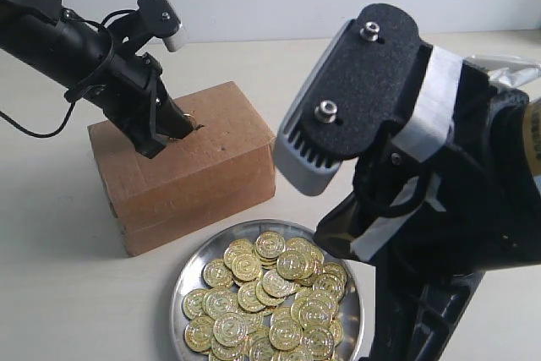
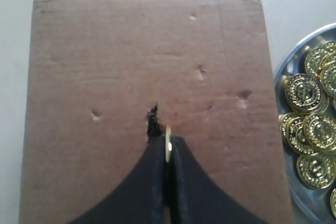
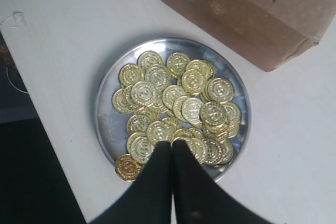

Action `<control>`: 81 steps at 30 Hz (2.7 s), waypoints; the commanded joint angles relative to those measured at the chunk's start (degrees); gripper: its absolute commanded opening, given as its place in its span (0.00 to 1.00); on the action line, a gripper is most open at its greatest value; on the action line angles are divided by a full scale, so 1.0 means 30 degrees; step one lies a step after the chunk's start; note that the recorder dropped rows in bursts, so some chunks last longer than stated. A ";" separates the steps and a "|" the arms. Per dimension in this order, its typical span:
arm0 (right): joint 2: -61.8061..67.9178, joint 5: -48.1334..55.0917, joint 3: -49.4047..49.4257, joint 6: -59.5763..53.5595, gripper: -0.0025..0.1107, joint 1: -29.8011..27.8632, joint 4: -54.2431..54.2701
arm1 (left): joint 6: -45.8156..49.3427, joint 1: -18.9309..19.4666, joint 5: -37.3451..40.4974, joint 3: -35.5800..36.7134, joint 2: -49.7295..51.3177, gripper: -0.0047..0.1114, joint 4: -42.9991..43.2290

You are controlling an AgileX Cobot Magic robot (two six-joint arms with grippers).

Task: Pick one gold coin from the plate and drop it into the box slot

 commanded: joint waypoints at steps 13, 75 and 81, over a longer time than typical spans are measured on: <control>-0.0107 -0.0005 0.0008 -0.0058 0.02 -0.0086 -0.0068 | 0.0009 -0.0059 -0.0334 -0.0126 0.0283 0.04 0.0306; -0.3846 -0.5171 0.0008 0.8094 0.02 -0.0086 -1.3706 | -0.7229 -0.0059 0.3145 0.2401 -1.7318 0.04 0.2985; -0.7702 -0.1412 0.0008 0.8135 0.02 -0.0086 -1.4293 | -0.8357 -0.0059 0.2089 0.4483 -2.0957 0.04 0.3684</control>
